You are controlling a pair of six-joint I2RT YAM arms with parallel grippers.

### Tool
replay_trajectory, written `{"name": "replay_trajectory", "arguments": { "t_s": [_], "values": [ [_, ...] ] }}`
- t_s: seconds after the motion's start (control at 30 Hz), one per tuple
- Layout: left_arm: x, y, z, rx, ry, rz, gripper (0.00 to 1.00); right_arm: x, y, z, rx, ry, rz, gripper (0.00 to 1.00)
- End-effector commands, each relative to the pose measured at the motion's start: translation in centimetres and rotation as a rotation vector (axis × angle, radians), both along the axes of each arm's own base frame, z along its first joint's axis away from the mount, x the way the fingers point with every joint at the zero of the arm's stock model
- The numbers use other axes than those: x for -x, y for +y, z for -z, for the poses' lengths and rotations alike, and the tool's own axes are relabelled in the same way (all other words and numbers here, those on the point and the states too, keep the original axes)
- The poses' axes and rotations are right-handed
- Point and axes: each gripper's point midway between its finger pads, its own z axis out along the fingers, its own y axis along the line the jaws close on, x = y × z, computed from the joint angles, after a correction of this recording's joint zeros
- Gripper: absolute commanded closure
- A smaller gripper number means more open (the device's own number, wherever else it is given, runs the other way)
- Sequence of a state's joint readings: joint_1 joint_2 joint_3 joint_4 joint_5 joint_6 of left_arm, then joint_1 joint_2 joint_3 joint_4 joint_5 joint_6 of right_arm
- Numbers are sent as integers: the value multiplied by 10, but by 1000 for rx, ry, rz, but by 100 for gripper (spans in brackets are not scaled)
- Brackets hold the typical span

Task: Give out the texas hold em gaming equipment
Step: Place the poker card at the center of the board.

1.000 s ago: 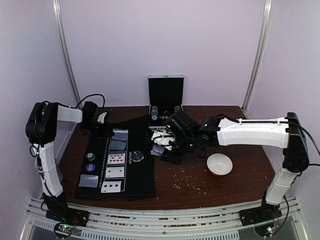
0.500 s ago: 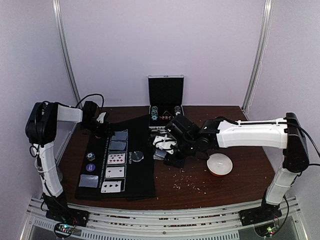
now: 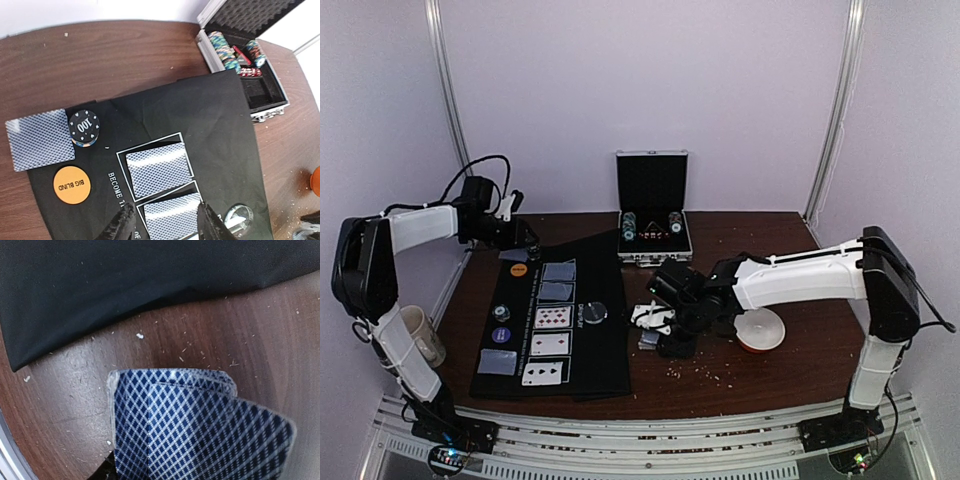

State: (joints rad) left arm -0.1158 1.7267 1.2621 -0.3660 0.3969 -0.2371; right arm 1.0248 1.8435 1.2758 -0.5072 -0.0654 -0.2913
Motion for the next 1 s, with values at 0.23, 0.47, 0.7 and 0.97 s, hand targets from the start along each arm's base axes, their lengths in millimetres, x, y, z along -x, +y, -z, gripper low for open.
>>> {"name": "replay_trajectory", "arguments": {
  "t_s": [0.23,0.47,0.7,0.97],
  "values": [
    [12,1,-30,-18,-66,26,54,12,-15,44,127,78,-34,54],
    [13,3,-30,-21,-65,24,54,14,-20,56,172,77,-39,51],
    [12,3,-35,-27,-77,26,54,12,-23,54,183,58,-32,36],
    [13,4,-38,-31,-82,25,53,7,-24,45,184,23,-23,27]
  ]
}}
